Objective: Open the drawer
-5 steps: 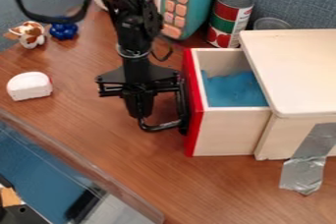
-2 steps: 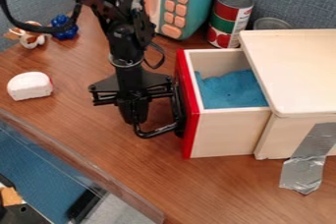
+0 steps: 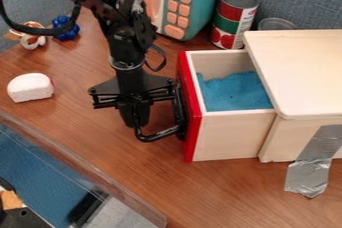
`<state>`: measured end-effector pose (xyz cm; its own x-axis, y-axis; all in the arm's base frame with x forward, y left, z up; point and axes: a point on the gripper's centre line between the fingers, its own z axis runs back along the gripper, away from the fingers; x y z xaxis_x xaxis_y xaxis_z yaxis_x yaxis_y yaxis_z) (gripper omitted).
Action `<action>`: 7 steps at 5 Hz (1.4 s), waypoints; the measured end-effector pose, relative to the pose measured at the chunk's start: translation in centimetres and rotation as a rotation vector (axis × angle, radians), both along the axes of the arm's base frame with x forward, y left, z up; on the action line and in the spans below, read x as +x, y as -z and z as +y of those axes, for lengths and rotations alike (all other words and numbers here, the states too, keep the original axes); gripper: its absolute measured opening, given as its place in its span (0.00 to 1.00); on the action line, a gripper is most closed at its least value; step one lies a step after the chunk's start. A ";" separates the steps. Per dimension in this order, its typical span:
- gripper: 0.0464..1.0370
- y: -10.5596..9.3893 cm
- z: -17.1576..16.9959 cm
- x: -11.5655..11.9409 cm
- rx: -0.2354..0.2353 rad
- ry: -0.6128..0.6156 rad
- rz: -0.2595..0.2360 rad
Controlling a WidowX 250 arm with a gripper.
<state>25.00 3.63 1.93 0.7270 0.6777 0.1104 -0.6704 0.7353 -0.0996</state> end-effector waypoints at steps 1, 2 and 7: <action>0.08 0.0 0.2 -0.2 -0.002 0.002 0.010; 0.08 0.0 0.5 -0.4 -0.001 0.010 0.021; 0.37 0.1 0.7 -0.7 -0.019 -0.017 0.039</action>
